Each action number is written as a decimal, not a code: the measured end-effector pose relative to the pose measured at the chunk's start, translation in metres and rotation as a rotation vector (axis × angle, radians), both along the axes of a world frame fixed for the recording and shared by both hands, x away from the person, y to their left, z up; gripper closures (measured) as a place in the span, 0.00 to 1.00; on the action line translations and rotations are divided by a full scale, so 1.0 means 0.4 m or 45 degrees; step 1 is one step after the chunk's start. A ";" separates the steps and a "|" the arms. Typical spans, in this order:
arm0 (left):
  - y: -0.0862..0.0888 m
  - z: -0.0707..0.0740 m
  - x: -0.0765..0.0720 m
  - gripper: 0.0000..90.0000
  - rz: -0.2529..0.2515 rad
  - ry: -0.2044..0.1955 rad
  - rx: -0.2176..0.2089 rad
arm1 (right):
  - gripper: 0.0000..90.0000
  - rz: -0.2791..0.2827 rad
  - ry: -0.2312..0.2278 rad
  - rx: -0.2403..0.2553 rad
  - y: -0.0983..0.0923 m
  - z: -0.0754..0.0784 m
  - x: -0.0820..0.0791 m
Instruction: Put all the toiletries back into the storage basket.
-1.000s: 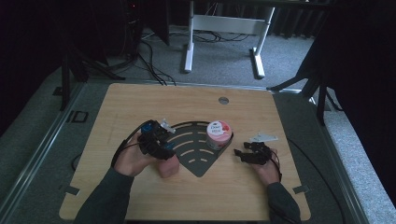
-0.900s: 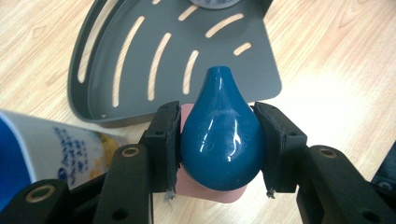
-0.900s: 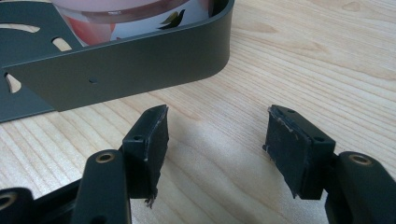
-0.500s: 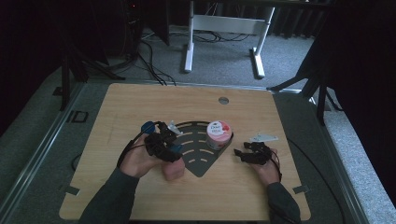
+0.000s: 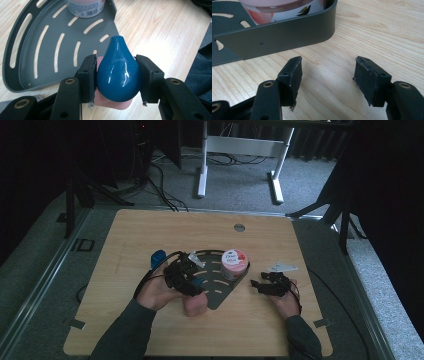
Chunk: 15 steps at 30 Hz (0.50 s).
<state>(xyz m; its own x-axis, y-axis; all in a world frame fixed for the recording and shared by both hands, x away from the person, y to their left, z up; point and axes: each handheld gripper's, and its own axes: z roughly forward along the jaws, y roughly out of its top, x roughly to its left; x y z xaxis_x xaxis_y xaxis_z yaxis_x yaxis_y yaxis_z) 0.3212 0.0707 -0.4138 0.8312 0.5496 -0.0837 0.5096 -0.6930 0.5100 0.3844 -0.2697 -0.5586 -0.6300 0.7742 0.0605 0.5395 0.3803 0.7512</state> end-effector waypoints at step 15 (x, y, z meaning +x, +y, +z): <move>-0.037 0.008 0.031 0.60 -0.020 -0.007 -0.006 | 0.43 0.000 0.000 -0.001 0.000 0.000 0.001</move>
